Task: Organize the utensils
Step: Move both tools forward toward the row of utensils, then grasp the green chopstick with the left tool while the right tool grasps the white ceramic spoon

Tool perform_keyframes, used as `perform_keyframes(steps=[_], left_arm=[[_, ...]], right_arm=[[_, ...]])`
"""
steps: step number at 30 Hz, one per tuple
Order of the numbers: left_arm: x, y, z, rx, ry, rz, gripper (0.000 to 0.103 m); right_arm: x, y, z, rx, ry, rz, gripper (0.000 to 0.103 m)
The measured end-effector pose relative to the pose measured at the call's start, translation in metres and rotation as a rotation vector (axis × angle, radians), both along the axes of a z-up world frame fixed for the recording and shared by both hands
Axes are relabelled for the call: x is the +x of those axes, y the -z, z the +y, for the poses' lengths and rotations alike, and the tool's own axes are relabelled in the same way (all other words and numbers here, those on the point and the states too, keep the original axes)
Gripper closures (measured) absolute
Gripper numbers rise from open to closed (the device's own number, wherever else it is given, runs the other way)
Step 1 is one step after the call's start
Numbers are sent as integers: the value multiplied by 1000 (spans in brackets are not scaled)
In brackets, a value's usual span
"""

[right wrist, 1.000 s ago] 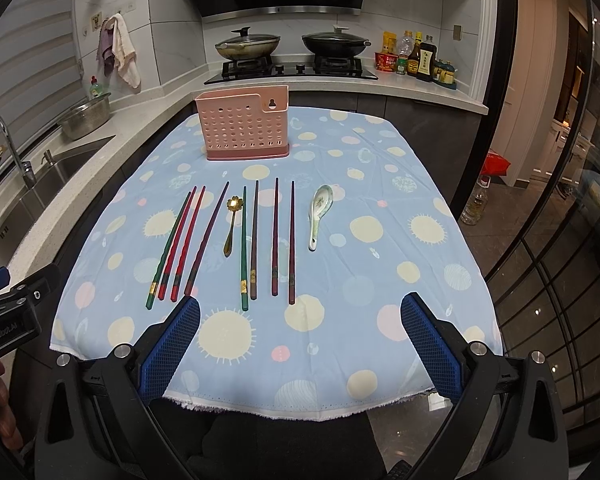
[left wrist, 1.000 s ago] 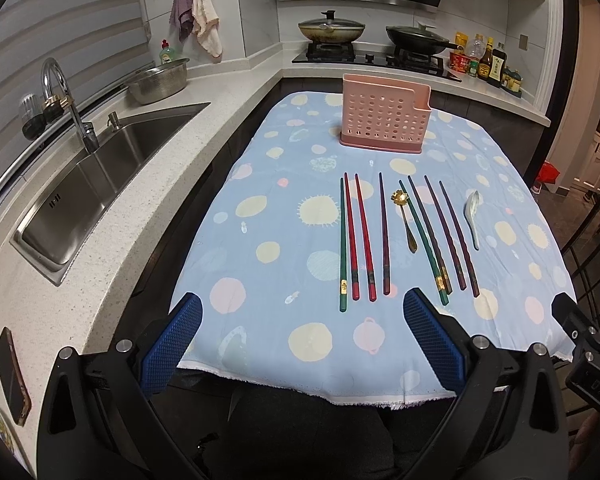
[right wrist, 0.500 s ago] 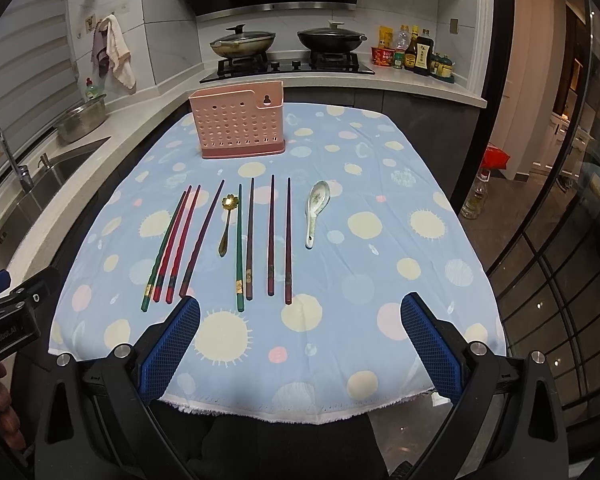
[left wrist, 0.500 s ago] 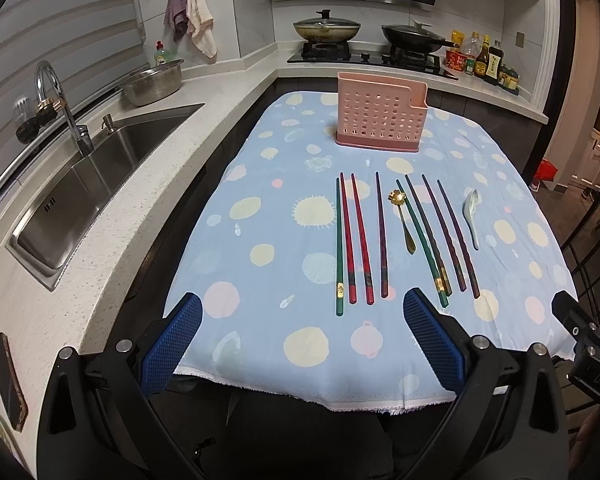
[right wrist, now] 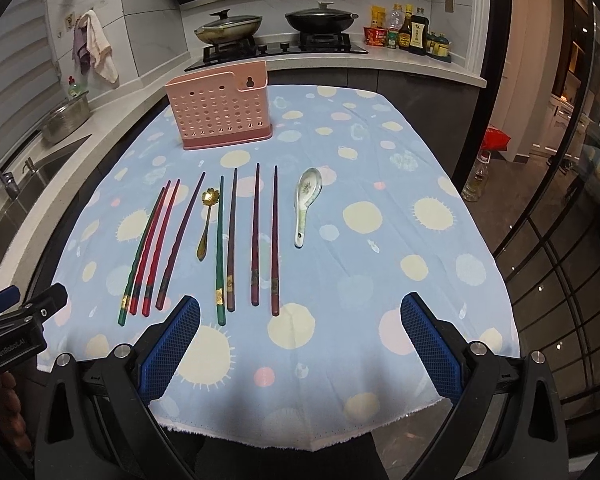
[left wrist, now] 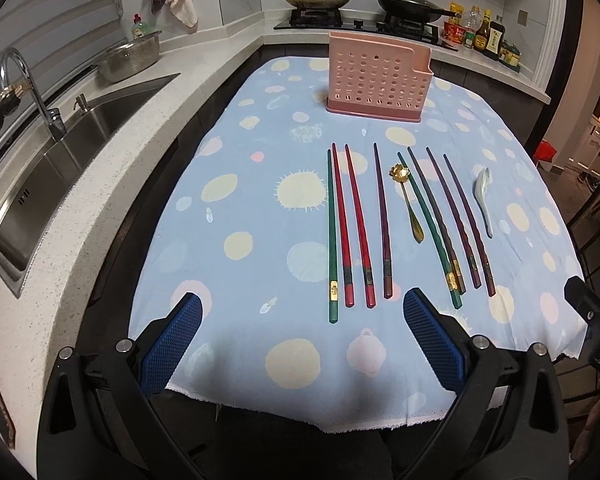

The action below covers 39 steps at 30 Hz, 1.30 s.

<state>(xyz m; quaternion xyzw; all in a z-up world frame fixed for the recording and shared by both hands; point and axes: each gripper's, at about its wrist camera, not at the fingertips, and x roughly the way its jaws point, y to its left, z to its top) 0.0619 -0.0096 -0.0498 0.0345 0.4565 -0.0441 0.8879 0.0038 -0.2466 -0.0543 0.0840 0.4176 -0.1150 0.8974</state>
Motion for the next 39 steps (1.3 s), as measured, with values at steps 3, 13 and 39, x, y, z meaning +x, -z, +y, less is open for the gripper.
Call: perform_keyframes(steps=[3, 13, 39], left_arm=[[17, 18, 4, -6, -8, 40, 7], [55, 72, 4, 11, 21, 111, 9], [84, 88, 9, -23, 63, 134, 93]], right_arm=[[12, 8, -5, 11, 12, 18, 7], [51, 29, -8, 19, 7, 61, 7], [105, 54, -21, 19, 11, 91, 18]])
